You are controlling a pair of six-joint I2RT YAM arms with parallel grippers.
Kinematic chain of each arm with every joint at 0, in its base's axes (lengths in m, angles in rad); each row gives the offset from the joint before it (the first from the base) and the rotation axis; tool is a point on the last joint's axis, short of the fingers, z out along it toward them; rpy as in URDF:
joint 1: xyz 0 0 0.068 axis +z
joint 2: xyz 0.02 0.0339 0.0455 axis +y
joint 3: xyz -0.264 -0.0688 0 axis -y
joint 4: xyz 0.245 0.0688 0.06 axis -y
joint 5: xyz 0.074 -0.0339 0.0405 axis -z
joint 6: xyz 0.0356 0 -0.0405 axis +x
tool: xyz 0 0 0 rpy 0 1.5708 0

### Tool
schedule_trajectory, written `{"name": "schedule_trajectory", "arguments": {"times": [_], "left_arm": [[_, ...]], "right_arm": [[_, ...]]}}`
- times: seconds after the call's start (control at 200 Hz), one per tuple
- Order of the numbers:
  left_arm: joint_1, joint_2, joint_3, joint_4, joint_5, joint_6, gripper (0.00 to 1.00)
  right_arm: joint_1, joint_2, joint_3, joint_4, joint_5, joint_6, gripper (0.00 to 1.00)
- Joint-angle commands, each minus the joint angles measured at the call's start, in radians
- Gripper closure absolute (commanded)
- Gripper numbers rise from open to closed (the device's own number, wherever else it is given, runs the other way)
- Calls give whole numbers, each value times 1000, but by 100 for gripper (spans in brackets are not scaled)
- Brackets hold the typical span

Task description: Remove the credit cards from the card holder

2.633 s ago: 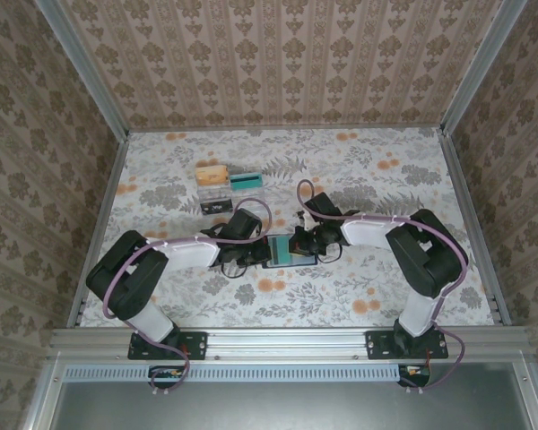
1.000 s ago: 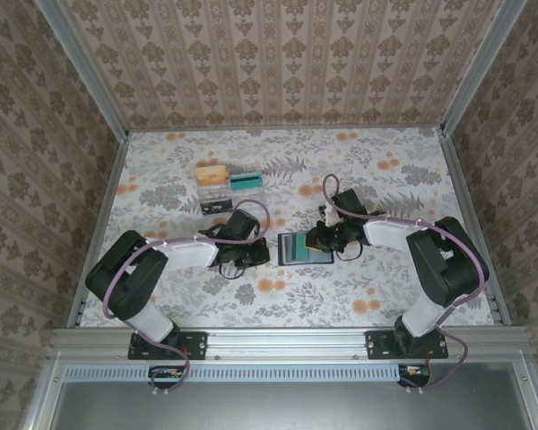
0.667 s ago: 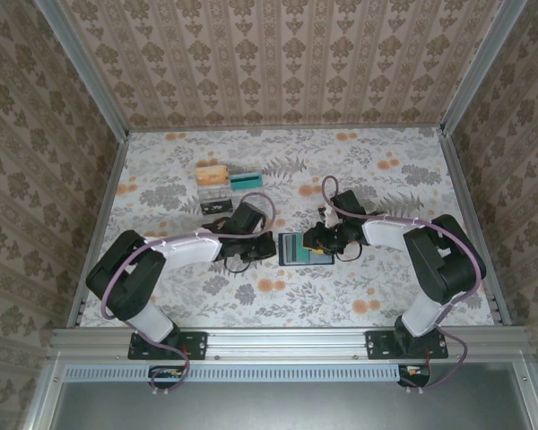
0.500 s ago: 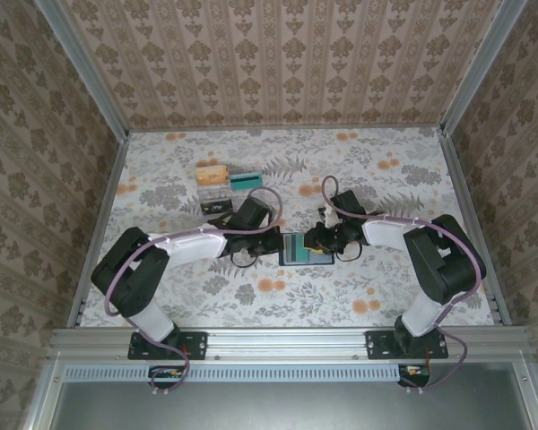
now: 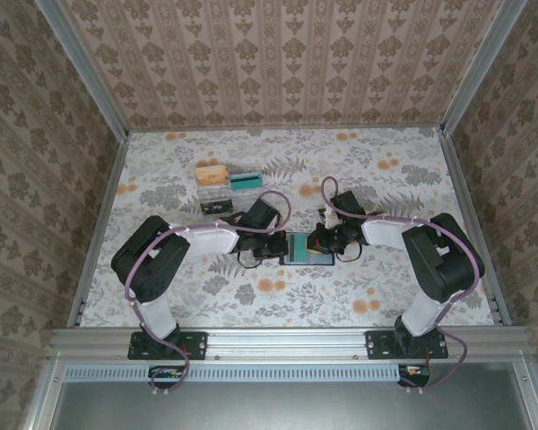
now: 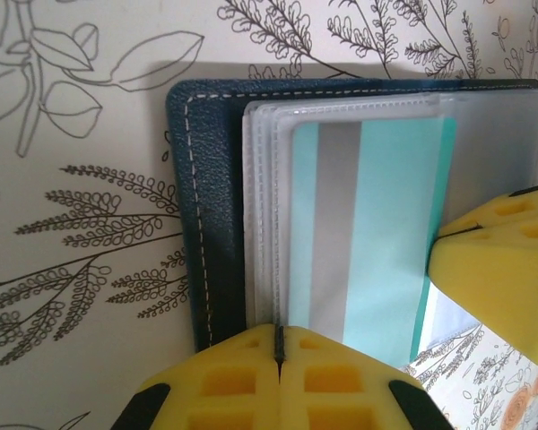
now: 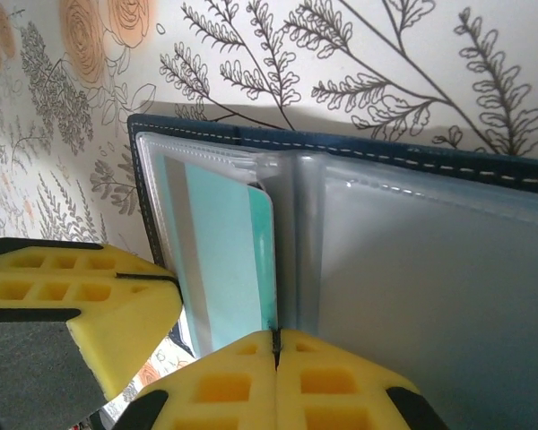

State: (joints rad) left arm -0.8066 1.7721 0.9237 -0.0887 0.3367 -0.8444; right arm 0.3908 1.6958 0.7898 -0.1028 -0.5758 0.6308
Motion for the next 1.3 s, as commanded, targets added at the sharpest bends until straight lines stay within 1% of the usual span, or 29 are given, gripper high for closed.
{"name": "schedule_trajectory", "arguments": {"times": [0.0,0.19,0.365,0.395,0.4,0.405,0.41,0.415,0.435,0.5,0.595,0.665,0.745,0.81,0.965,1.095,1.22,1.295], "left_arm": [[-6,10,12,-89,-41,4,100],[0,4,-8,-95,-51,-4,100],[1,6,-9,-98,-50,-4,100],[1,8,-7,-98,-49,-4,100],[1,7,-8,-99,-49,-3,100],[1,7,-7,-99,-49,-3,100],[2,7,-7,-99,-49,-4,100],[2,7,-7,-99,-49,-4,100],[1,7,-8,-97,-48,-4,100],[1,7,-8,-93,-46,-6,100],[0,13,-5,-92,-41,-3,100],[1,15,-3,-91,-38,-6,100],[0,17,0,-89,-34,-6,100],[0,18,2,-91,-33,-5,100],[2,13,1,-97,-39,-4,100],[6,7,-3,-98,-40,-2,100],[12,0,0,-99,-37,1,100],[14,-10,6,-94,-33,2,100]], "right_arm": [[-10,-2,-3,-56,26,-36,100],[-38,-42,-6,-104,34,-69,100],[-41,-40,-9,-94,29,-67,100],[-41,-38,-9,-85,23,-68,89],[-41,-38,-9,-85,23,-68,89],[-41,-36,-10,-85,22,-67,85],[-41,-35,-12,-82,21,-67,85],[-41,-35,-12,-78,18,-66,82],[-41,-35,-14,-69,12,-64,78],[-41,-22,-23,-30,-15,-52,73],[-40,9,-38,40,-50,-14,72],[-41,27,-42,69,-58,3,73],[-41,34,-44,82,-57,9,76],[-41,36,-36,70,-53,4,84],[-52,-1,-32,-4,-12,-31,94],[-83,-54,-54,-49,-3,-49,96],[-100,-127,-72,-92,10,-60,100],[-102,-168,-72,-122,12,-66,100]]}}
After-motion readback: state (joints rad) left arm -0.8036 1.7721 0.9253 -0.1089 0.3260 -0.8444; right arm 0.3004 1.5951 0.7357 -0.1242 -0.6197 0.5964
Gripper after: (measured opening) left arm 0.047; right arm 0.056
